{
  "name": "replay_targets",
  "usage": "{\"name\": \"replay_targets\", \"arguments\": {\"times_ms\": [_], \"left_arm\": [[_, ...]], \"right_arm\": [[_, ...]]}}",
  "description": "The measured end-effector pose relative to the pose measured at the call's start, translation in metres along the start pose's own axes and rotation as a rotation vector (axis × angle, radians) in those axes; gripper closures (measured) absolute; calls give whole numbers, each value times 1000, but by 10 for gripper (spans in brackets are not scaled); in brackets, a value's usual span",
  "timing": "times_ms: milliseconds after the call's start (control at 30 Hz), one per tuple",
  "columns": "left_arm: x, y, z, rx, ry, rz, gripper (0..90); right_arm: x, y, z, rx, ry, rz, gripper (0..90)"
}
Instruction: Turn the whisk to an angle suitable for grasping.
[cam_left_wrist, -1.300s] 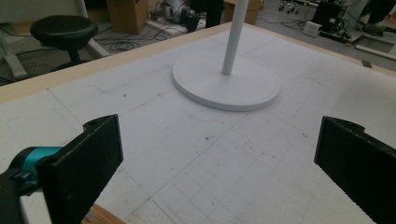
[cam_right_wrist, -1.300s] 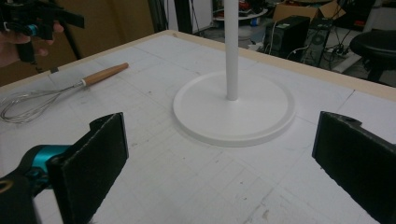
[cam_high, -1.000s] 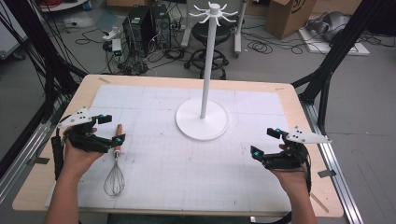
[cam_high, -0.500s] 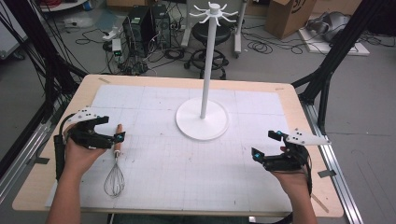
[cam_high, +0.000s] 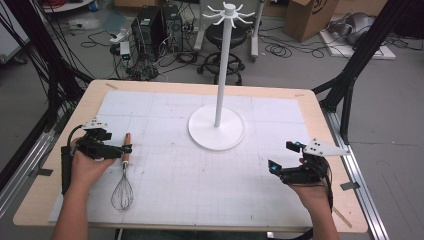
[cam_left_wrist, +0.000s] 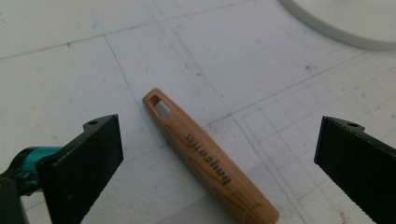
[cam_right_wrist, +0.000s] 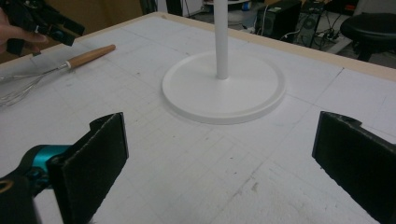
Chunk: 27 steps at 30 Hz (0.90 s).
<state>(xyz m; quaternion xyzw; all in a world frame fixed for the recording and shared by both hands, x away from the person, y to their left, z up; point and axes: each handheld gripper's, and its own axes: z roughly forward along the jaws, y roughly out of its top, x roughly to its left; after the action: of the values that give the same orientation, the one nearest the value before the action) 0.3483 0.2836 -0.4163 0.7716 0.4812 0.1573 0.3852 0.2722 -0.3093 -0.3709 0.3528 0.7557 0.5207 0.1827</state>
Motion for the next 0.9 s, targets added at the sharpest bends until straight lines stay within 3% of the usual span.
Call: {"name": "replay_targets", "arguments": {"times_ms": [200, 300, 400, 900], "left_arm": [[-2, -4, 13, 122, 42, 34, 26], [-3, -7, 17, 187, 41, 56, 155], [-5, -7, 20, 209, 7, 57, 260], [-13, -3, 19, 237, 42, 13, 411]], "right_arm": [[0, 0, 0, 3, -4, 4, 26], [-1, -1, 0, 5, -4, 1, 26], [0, -2, 2, 11, -3, 1, 26], [-2, -3, 3, 23, -12, 0, 26]]}}
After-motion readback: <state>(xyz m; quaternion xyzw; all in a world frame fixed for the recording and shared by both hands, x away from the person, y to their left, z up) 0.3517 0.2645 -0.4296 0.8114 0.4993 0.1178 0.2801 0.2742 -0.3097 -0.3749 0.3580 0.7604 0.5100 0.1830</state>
